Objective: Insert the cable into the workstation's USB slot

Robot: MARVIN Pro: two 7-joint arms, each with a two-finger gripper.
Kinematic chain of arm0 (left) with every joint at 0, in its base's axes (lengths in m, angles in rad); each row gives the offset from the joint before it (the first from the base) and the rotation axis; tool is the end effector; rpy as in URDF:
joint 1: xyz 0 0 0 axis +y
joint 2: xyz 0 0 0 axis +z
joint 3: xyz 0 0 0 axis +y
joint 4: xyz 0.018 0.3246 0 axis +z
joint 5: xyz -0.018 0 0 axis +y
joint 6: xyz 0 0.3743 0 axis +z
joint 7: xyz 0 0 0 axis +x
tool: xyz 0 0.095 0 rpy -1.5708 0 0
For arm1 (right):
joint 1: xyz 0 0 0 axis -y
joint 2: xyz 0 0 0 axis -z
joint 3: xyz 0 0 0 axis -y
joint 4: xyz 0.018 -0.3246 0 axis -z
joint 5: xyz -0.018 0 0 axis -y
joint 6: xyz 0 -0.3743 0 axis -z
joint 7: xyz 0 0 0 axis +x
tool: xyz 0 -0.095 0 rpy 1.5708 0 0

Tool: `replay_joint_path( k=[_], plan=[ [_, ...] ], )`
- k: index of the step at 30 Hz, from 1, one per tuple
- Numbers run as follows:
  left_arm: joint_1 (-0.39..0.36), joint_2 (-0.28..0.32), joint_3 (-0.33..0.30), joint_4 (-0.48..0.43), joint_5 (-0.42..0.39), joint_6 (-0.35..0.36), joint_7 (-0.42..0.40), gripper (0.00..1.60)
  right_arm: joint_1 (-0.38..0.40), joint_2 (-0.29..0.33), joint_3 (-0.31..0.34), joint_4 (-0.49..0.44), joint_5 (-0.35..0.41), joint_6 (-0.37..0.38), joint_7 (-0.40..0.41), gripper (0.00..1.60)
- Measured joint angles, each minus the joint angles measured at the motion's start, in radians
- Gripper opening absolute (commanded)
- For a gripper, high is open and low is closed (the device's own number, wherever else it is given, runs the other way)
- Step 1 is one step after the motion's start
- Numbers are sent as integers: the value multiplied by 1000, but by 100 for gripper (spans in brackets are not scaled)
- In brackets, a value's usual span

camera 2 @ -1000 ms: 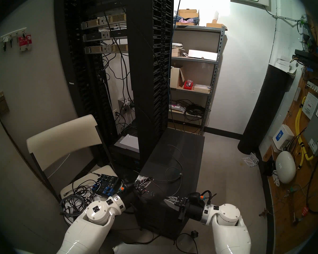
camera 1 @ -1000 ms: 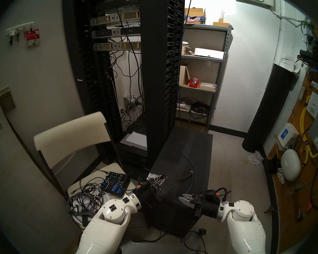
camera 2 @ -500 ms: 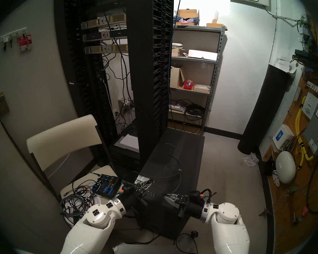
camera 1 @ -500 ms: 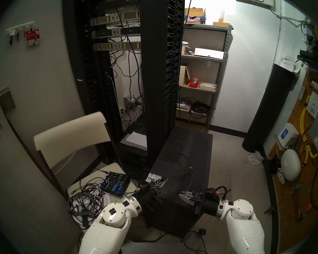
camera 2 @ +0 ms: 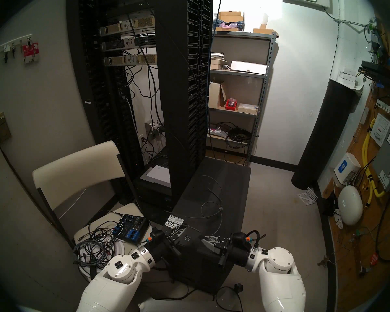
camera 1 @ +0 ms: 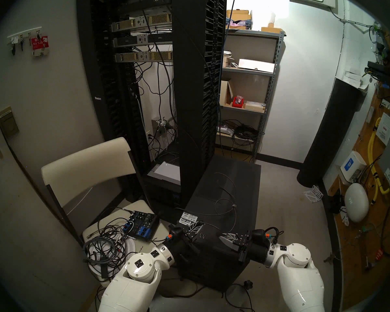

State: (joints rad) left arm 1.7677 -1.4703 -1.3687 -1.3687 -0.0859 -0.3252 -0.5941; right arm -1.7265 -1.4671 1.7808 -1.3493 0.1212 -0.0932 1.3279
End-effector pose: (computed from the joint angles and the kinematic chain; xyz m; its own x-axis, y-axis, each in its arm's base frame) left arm 0.3507 -0.1010 -0.4937 0.0919 0.0047 0.9958 -0.6991 -0.7118 0.0679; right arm 0.3451 -0.0381 -0.4740 0.2515 -0.0414 0.9670 0.8559 -0.4570 -0.2421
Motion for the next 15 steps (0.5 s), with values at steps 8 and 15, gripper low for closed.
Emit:
replay_joint_path(
  k=[8, 15],
  plan=[
    [8, 2, 3, -5, 19, -3, 6, 0, 5, -1, -2, 8, -19, -17, -11, 0],
    [9, 2, 4, 14, 22, -9, 6, 0, 7, -2, -3, 21, -63, -50, -45, 0]
  ],
)
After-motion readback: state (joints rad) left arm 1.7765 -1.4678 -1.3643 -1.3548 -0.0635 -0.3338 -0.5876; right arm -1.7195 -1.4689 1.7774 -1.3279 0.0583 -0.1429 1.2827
